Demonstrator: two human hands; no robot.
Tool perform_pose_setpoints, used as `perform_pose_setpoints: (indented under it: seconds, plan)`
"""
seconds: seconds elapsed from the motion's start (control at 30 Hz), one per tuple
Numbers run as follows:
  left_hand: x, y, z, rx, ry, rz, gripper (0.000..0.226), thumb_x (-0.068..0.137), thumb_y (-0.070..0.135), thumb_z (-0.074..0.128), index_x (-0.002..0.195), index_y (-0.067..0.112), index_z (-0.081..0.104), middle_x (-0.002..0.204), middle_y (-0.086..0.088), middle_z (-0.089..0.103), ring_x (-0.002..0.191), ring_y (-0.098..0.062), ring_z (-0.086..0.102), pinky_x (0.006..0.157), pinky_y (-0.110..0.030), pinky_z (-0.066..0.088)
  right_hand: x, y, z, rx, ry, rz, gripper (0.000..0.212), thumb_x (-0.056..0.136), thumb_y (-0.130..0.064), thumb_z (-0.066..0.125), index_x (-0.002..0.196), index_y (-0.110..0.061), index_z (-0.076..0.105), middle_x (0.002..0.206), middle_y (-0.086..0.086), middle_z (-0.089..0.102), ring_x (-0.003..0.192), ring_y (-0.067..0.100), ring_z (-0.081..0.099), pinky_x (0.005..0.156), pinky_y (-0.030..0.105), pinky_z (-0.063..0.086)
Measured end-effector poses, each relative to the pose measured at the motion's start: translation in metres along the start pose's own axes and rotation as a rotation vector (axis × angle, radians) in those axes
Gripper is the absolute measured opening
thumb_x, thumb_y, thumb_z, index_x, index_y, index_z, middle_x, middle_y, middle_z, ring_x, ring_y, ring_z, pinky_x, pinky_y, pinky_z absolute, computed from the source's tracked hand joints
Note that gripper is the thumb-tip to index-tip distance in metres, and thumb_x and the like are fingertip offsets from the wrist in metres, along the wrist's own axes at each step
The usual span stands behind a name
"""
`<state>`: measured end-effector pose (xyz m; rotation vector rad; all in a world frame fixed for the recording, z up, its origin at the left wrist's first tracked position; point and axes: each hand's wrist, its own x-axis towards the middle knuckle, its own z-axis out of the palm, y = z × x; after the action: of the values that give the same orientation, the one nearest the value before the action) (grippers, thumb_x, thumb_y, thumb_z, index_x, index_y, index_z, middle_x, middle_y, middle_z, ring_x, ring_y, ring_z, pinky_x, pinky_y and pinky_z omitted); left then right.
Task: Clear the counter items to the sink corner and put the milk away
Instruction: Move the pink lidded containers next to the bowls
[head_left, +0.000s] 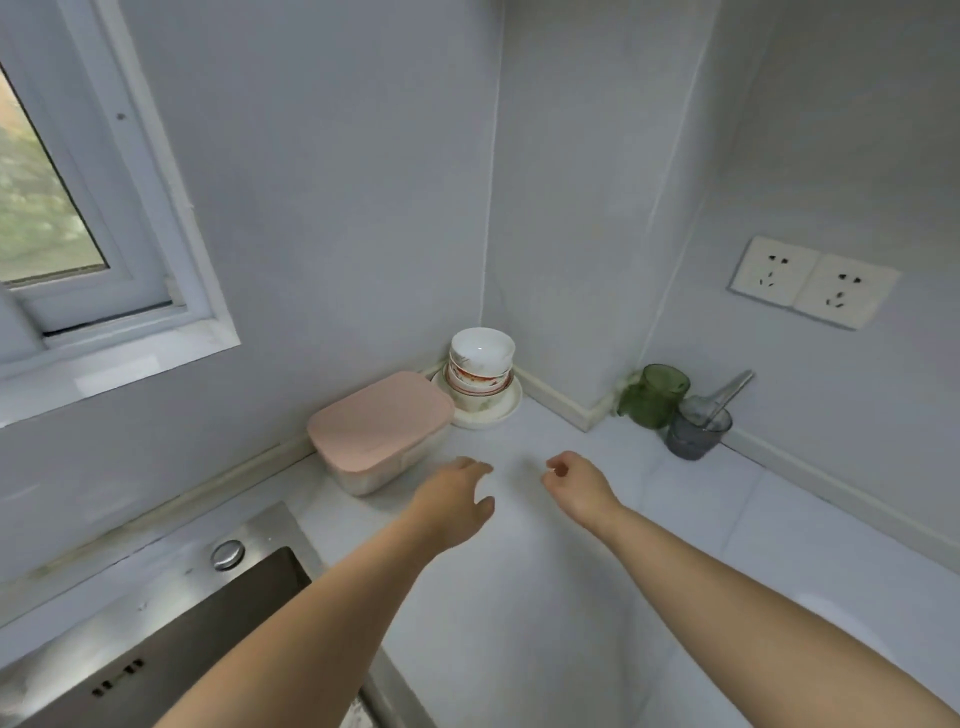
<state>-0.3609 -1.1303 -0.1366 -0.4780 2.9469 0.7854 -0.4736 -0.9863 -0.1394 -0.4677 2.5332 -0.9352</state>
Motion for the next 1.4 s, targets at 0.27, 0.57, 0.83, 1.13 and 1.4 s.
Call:
perform_pose_setpoints:
  seconds: [0.27, 0.57, 0.83, 1.13, 1.4]
  plan:
    - [-0.017, 0.133, 0.030, 0.234, 0.014, 0.286, 0.064, 0.093, 0.033, 0.048, 0.149, 0.018, 0.019, 0.157, -0.005, 0.011, 0.143, -0.023, 0.015, 0.115, -0.034, 0.020, -0.082, 0.077, -0.106, -0.282, 0.191, -0.092, 0.046, 0.093, -0.025, 0.049, 0.135, -0.010, 0.042, 0.134, 0.011, 0.045, 0.124, 0.024, 0.040, 0.099, 0.029, 0.036]
    - [-0.086, 0.321, 0.119, 0.170, -0.132, 0.534, 0.066, 0.093, 0.035, 0.049, 0.149, 0.020, 0.018, 0.158, -0.001, 0.007, 0.144, -0.019, 0.011, 0.116, -0.031, 0.018, -0.242, 0.210, -0.215, -0.280, 0.441, 0.082, 0.045, 0.093, -0.023, 0.047, 0.135, -0.011, 0.041, 0.134, 0.008, 0.045, 0.125, 0.024, 0.038, 0.100, 0.032, 0.038]
    - [-0.215, 0.483, 0.214, 0.151, -0.155, 0.838, 0.073, 0.090, 0.035, 0.053, 0.150, 0.018, 0.015, 0.159, -0.005, -0.001, 0.146, -0.022, 0.006, 0.118, -0.033, 0.012, -0.439, 0.341, -0.285, -0.362, 0.619, 0.283, 0.042, 0.090, -0.022, 0.049, 0.131, -0.011, 0.047, 0.126, 0.009, 0.051, 0.118, 0.026, 0.044, 0.097, 0.036, 0.040]
    - [-0.322, 0.621, 0.302, 0.152, -0.346, 1.073, 0.074, 0.090, 0.037, 0.053, 0.150, 0.021, 0.012, 0.159, -0.003, -0.002, 0.146, -0.022, 0.003, 0.118, -0.036, 0.011, -0.616, 0.438, -0.324, -0.347, 0.824, 0.550, 0.044, 0.088, -0.021, 0.050, 0.130, -0.010, 0.047, 0.128, 0.009, 0.051, 0.120, 0.026, 0.043, 0.101, 0.036, 0.039]
    - [-0.365, 0.745, 0.361, 0.217, -0.142, 1.469, 0.069, 0.092, 0.044, 0.044, 0.150, 0.019, 0.015, 0.158, -0.002, 0.007, 0.145, -0.018, 0.002, 0.119, -0.041, 0.010, -0.703, 0.514, -0.375, -0.499, 0.990, 0.722, 0.047, 0.089, -0.027, 0.050, 0.133, -0.010, 0.043, 0.132, 0.009, 0.045, 0.122, 0.026, 0.040, 0.103, 0.034, 0.033]
